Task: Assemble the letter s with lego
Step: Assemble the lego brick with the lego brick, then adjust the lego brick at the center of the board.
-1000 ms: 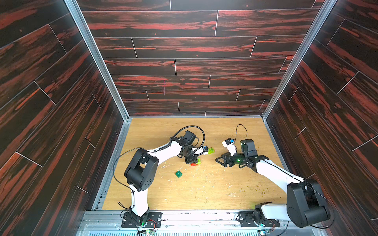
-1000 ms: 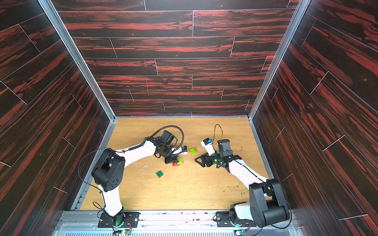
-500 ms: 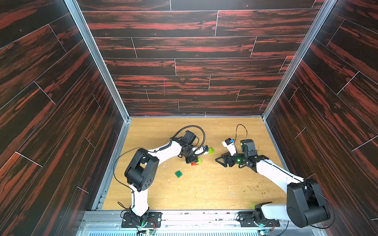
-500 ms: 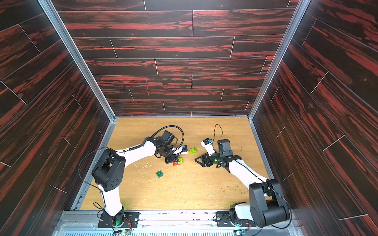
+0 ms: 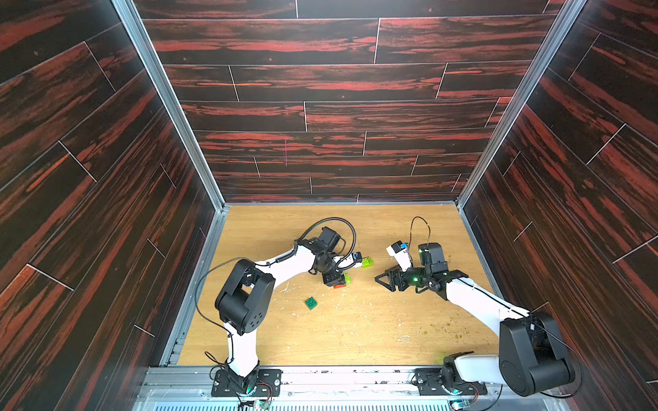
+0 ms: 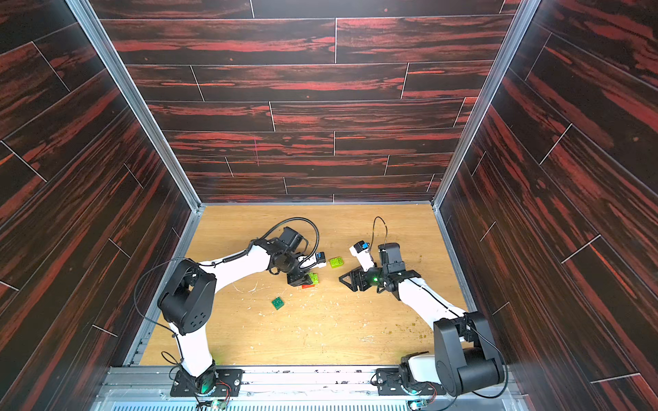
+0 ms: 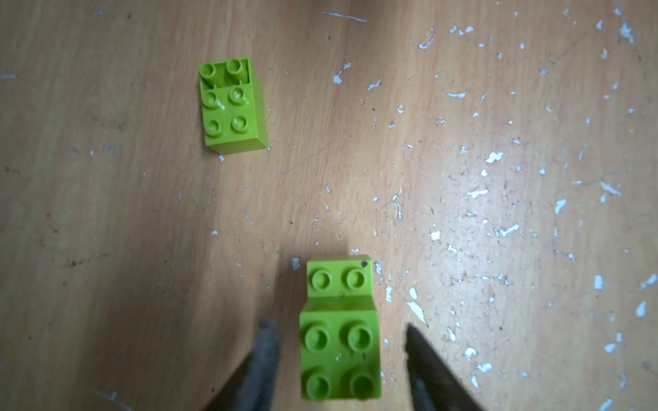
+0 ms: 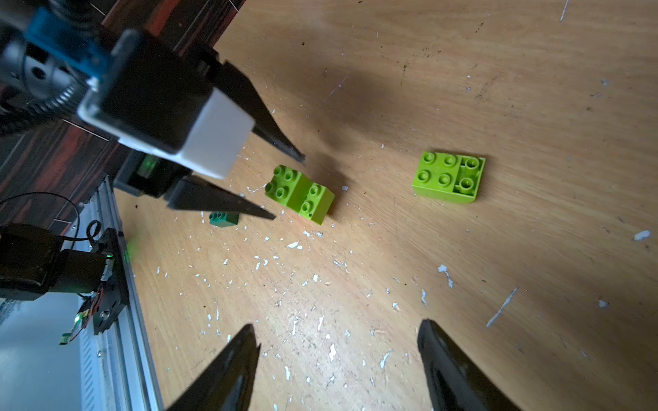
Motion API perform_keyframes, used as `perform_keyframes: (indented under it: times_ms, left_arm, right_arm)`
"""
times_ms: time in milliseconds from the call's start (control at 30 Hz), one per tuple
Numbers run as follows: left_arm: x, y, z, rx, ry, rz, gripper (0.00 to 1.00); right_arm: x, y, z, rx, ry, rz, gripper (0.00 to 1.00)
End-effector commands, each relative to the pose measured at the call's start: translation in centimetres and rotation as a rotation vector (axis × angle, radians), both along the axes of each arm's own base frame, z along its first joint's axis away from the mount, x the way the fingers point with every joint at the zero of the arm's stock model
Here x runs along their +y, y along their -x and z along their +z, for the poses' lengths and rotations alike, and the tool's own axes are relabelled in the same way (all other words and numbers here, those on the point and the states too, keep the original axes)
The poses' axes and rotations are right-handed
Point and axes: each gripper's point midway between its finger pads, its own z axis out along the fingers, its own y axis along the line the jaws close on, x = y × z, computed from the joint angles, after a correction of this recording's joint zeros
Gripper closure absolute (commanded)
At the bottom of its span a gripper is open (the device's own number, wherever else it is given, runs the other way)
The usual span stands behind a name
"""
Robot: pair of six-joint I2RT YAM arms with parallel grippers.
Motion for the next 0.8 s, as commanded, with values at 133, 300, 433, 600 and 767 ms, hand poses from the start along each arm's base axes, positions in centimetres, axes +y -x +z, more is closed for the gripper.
perform_keyframes:
  times_ms: [133,300,433,600,767]
  left_arm:
    - [1.5,1.3,3.5,0.004,-0.01,-0.006,0.28]
    - [4.5,3.9,4.0,0.02,-0.101,0.002,0.27]
    - [8.0,6.0,2.9,0.026,-0.234,0.022,0.29]
    - [10.3,7.3,1.0,-0.009,-0.291,0.048,0.3]
    - [11.4,6.8,-0.7,-0.065,-0.343,0.037,0.3]
  right_arm:
    - [0.2,0.2,0.7,-0.001,-0.016,0.014,0.26]
    - [0.1,0.2,1.1,-0.013,-0.016,0.013,0.26]
    - [0.2,0.2,1.7,-0.022,-0.025,0.012,0.26]
    - [0.1,0.4,2.1,-0.034,-0.031,0.009,0.26]
    - [0.2,0.4,2.1,-0.035,-0.038,0.012,0.26]
